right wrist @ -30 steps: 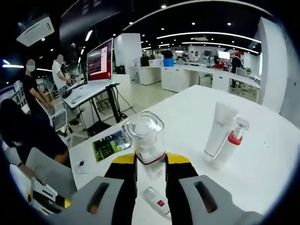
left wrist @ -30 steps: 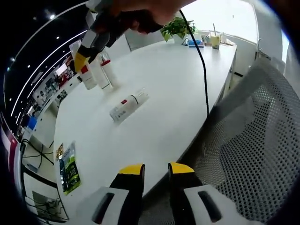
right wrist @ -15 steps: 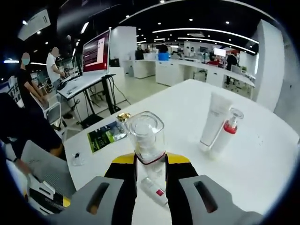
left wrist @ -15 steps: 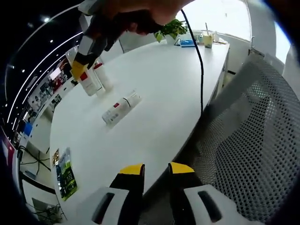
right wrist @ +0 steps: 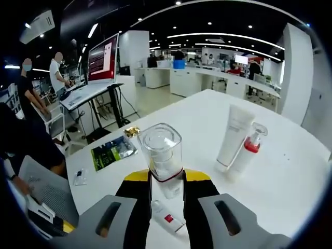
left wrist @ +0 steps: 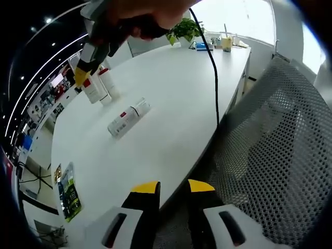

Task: Arrange the skincare products in the storage area until every visible bottle or jar stands upright without overlapping.

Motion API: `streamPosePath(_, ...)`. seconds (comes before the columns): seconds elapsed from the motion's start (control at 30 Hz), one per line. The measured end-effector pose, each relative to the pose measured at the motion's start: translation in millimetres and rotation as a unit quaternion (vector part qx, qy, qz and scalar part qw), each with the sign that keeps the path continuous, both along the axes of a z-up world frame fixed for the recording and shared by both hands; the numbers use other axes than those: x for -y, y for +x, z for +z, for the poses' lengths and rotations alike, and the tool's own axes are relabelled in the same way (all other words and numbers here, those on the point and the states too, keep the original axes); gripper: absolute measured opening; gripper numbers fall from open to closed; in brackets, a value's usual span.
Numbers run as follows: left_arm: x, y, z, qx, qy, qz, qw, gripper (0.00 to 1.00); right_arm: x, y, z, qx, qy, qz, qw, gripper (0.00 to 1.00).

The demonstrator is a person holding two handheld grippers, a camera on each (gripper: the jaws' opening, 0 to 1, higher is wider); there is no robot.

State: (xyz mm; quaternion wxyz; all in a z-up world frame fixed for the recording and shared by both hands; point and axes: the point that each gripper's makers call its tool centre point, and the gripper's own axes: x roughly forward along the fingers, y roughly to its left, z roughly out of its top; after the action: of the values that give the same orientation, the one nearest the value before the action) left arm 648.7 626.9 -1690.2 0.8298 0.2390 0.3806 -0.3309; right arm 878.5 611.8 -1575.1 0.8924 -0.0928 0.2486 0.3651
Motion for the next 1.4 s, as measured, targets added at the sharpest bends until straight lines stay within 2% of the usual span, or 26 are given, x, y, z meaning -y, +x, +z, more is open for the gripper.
streamPosePath(0.2, -2, -2.3, -3.8, -0.01, 0.007, 0.001, 0.9999, 0.2, 6, 6, -6.5, 0.0, 0.009, -0.007, 0.9999, 0.19)
streamPosePath(0.57, 0, -6.1, -7.8, -0.021, 0.013, -0.01, 0.9996, 0.2, 27, 29, -19.6, -0.001, 0.0, -0.014, 0.9999, 0.19)
streamPosePath(0.9, -1, -2.7, -5.1, -0.005, 0.019, -0.016, 0.9997, 0.2, 14, 53, -48.4, -0.009, -0.021, 0.004, 0.9997, 0.19)
streamPosePath(1.17, -2, 0.1, -4.0, 0.002, 0.02, -0.011, 0.9997, 0.19, 4, 61, -68.5, -0.018, -0.037, 0.012, 0.9991, 0.19)
streamPosePath(1.4, -2, 1.4, -3.1, 0.004, 0.018, -0.009, 0.9998, 0.19, 7, 71, -75.2, -0.014, -0.045, 0.005, 0.9989, 0.19)
